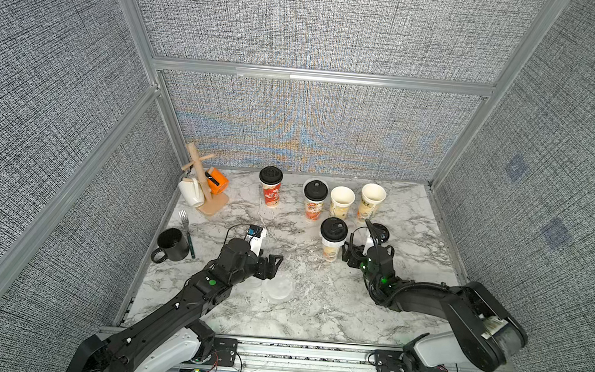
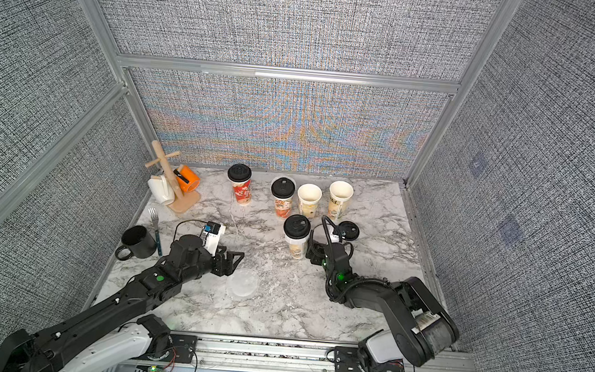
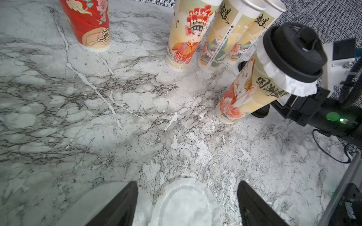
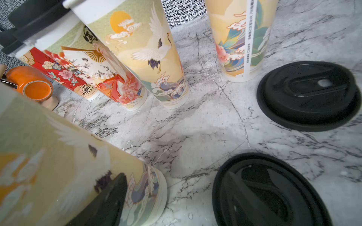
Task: Put the leak-proof paper on the milk tea cups
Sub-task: Move the cup to the center of the board.
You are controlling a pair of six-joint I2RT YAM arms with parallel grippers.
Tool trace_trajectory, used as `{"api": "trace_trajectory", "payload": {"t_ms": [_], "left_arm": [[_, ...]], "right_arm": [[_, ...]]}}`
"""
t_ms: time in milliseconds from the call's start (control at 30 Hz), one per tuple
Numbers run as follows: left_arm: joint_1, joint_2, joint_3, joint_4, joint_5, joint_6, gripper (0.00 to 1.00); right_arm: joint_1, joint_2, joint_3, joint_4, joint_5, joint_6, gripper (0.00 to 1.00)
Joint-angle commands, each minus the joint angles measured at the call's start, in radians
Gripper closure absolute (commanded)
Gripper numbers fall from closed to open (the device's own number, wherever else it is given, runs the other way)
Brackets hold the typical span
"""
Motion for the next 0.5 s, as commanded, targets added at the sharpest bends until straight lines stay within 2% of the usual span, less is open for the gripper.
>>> {"api": "trace_trajectory", "payload": {"t_ms": [0, 267, 467], "left_arm": [[0.001, 0.000, 0.006, 0.006, 0.010, 0.023, 0.19], [0.001, 0.080, 0.024, 0.024, 0.032, 0.022, 0.18], [0.001, 0.096, 0.039, 0.013, 0.032, 0.026, 0.18]], "right_arm": [[0.012, 0.017, 0.032, -0.017, -0.020, -0.012, 0.18], [0.019, 0.024, 0.055, -0.053, -0.033, 0.010, 0.18], [0.082, 0.096, 0.120, -0.066, -0.030, 0.056, 0.18]]}}
